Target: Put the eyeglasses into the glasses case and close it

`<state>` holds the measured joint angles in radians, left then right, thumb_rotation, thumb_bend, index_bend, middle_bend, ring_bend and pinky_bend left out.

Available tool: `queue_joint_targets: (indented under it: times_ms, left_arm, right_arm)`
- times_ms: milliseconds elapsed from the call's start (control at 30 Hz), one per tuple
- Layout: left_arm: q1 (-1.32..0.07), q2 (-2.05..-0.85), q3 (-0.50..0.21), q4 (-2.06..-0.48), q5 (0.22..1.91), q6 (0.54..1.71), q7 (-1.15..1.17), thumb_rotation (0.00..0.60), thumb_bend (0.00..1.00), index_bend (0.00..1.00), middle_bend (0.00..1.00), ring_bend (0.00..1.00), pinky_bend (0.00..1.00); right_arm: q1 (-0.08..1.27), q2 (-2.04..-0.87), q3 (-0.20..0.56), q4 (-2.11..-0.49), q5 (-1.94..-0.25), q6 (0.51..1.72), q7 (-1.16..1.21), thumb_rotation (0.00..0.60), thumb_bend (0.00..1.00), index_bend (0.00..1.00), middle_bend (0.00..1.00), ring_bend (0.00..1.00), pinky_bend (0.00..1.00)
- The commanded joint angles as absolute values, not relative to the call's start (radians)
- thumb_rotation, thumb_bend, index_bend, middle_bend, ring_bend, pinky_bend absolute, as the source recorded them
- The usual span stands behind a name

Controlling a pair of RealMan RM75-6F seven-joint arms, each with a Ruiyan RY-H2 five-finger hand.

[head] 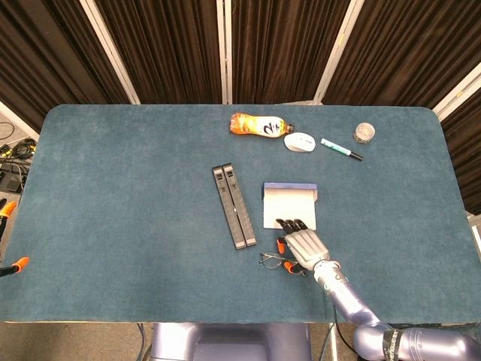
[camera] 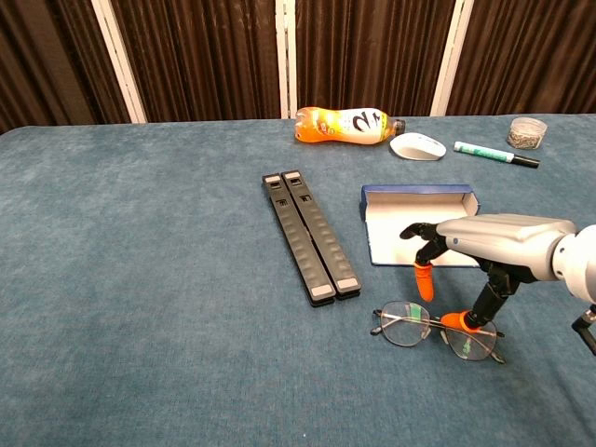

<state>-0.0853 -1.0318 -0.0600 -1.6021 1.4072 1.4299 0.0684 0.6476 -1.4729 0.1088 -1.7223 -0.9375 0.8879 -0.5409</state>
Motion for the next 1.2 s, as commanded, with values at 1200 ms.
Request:
queue_joint_targets:
  times_ms: [1200]
  left_arm:
    - [-0.09,-1.033,-0.058,-1.604,1.4,1.426,0.074,0.6,0.0,0.0,0.0,0.0,0.0]
  right_arm:
    - [0.712,-1.516,0.051,-1.713,-0.84,0.934,-0.553,0.6,0.29,0.56,0.0,0.0,0.0]
